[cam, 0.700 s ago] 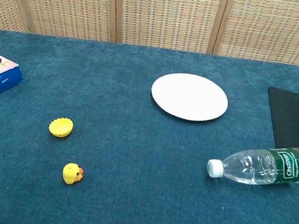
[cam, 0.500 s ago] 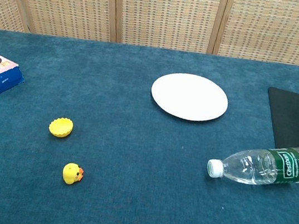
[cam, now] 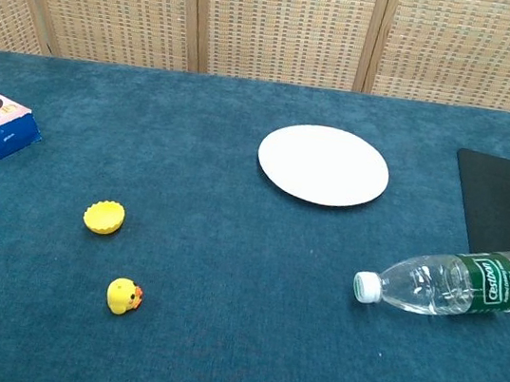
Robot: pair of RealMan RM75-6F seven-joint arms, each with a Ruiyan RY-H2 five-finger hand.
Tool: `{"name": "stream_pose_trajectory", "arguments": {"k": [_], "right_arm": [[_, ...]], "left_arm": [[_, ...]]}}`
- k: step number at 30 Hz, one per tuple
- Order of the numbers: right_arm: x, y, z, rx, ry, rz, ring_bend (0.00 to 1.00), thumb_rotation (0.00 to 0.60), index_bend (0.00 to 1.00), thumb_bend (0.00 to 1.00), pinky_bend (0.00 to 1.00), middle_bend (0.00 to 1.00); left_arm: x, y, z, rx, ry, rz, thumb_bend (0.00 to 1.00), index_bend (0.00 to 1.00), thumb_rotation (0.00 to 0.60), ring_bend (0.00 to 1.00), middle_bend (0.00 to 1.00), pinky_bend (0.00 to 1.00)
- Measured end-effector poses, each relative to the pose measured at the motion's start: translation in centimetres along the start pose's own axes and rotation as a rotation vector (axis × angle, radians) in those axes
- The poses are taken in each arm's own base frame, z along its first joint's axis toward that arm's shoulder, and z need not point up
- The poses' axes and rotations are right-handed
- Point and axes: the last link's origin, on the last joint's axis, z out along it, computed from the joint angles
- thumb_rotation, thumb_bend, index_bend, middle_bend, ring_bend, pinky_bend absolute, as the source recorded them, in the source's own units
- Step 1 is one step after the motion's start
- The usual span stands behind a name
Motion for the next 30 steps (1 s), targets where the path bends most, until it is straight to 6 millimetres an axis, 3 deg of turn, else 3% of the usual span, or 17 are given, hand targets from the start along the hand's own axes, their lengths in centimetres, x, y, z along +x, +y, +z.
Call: {"name": "stream_pose_trajectory", "arguments": {"k": [17, 30], "right_arm": [[0.3, 0.3, 0.0, -0.024, -0.002, 0.009, 0.0, 0.6, 0.08, 0.0, 0.01, 0.0], [0.4, 0.3, -0.1, -0.035, 0.0, 0.009, 0.0, 0.6, 0.08, 0.0, 0.01, 0.0]], "left_arm": [[-0.2, 0.6, 0.1, -0.044, -0.017, -0.011, 0.1, 0.0, 0.6, 0.0, 0.0, 0.0], [-0.9, 4.1, 1.8, -0.376, -0.011, -0.049, 0.11, 0.02, 0.6, 0.0, 0.0, 0.0]]}}
